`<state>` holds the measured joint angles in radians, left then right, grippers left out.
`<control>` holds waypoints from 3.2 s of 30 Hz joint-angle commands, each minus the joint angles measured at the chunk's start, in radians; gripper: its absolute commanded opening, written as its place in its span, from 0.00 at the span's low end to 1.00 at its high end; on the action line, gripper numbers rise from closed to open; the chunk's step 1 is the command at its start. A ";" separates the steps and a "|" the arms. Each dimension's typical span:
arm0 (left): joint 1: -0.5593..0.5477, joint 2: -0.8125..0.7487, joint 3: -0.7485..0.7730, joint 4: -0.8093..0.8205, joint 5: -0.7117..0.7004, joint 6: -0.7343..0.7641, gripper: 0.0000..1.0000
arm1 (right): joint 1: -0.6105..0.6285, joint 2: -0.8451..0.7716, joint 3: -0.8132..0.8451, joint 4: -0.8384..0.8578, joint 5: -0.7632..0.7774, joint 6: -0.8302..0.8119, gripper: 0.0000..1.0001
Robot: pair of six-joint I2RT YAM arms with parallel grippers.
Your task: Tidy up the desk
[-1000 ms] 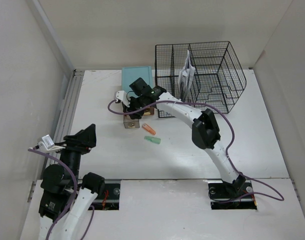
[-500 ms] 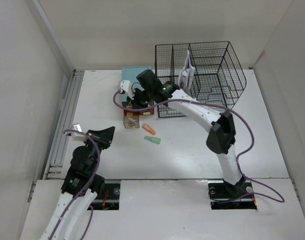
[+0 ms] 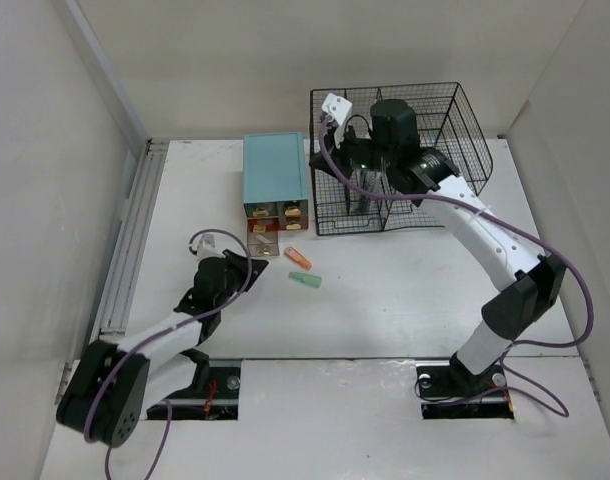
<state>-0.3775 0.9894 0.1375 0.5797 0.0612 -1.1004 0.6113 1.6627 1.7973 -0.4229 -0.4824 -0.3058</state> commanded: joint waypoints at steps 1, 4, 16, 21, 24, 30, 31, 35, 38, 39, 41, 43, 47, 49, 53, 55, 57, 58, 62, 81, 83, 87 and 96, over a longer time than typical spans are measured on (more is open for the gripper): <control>0.020 0.118 0.085 0.193 0.016 0.031 0.04 | -0.005 -0.062 -0.067 0.075 -0.133 0.074 0.00; 0.031 0.205 0.138 0.204 0.015 0.040 0.09 | -0.037 -0.078 -0.094 0.114 -0.180 0.112 0.00; 0.129 0.587 0.286 0.357 0.072 0.019 0.10 | -0.114 -0.106 -0.134 0.151 -0.274 0.151 0.00; 0.169 0.664 0.343 0.371 0.094 0.019 0.10 | -0.124 -0.106 -0.144 0.151 -0.283 0.151 0.00; 0.196 0.707 0.368 0.419 0.112 0.004 0.11 | -0.124 -0.106 -0.144 0.151 -0.274 0.151 0.00; 0.218 0.752 0.393 0.428 0.134 0.004 0.17 | -0.124 -0.106 -0.153 0.151 -0.265 0.139 0.00; 0.218 0.752 0.378 0.451 0.144 0.013 0.20 | -0.124 -0.106 -0.153 0.151 -0.265 0.139 0.00; 0.177 0.695 0.249 0.575 0.154 0.022 0.49 | -0.124 -0.106 -0.153 0.127 -0.300 0.083 0.55; 0.117 0.655 0.179 0.614 0.154 0.031 0.62 | -0.124 -0.106 -0.131 0.101 -0.300 0.060 0.80; 0.103 0.644 0.178 0.623 0.144 0.031 0.62 | -0.114 -0.106 -0.131 0.101 -0.288 0.060 0.78; 0.077 0.664 0.181 0.623 0.144 0.031 0.62 | -0.114 -0.106 -0.131 0.101 -0.288 0.060 0.58; 0.068 0.716 0.198 0.657 0.144 0.004 0.59 | -0.114 -0.106 -0.131 0.101 -0.278 0.060 0.50; 0.057 0.813 0.250 0.724 0.154 -0.023 0.56 | -0.114 -0.118 -0.154 0.110 -0.278 0.070 0.42; 0.048 0.844 0.280 0.747 0.154 -0.055 0.55 | -0.114 -0.118 -0.164 0.121 -0.269 0.070 0.42; 0.029 0.910 0.306 0.822 0.134 -0.096 0.52 | -0.124 -0.118 -0.164 0.130 -0.289 0.070 0.39; 0.029 0.931 0.317 0.876 0.123 -0.105 0.50 | -0.124 -0.118 -0.173 0.130 -0.289 0.070 0.39; 0.020 0.945 0.327 0.900 0.123 -0.133 0.50 | -0.124 -0.109 -0.173 0.130 -0.300 0.070 0.39; 0.020 0.954 0.327 0.901 0.099 -0.133 0.50 | -0.124 -0.109 -0.173 0.130 -0.300 0.070 0.39; 0.011 0.954 0.327 0.927 0.055 -0.133 0.50 | -0.124 -0.098 -0.173 0.130 -0.309 0.070 0.39; -0.037 1.059 0.318 1.279 -0.035 -0.248 0.48 | -0.124 -0.070 -0.173 0.121 -0.337 0.070 0.39; -0.047 1.059 0.307 1.331 -0.066 -0.248 0.46 | -0.124 -0.070 -0.173 0.121 -0.337 0.070 0.39; -0.057 1.059 0.297 1.370 -0.100 -0.259 0.46 | -0.124 -0.070 -0.173 0.121 -0.346 0.070 0.39; -0.077 1.059 0.278 1.447 -0.179 -0.269 0.46 | -0.124 -0.070 -0.173 0.121 -0.355 0.070 0.39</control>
<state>-0.4557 2.0140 0.4473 1.4563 -0.0387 -1.3914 0.4915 1.5967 1.6218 -0.3321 -0.8017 -0.2325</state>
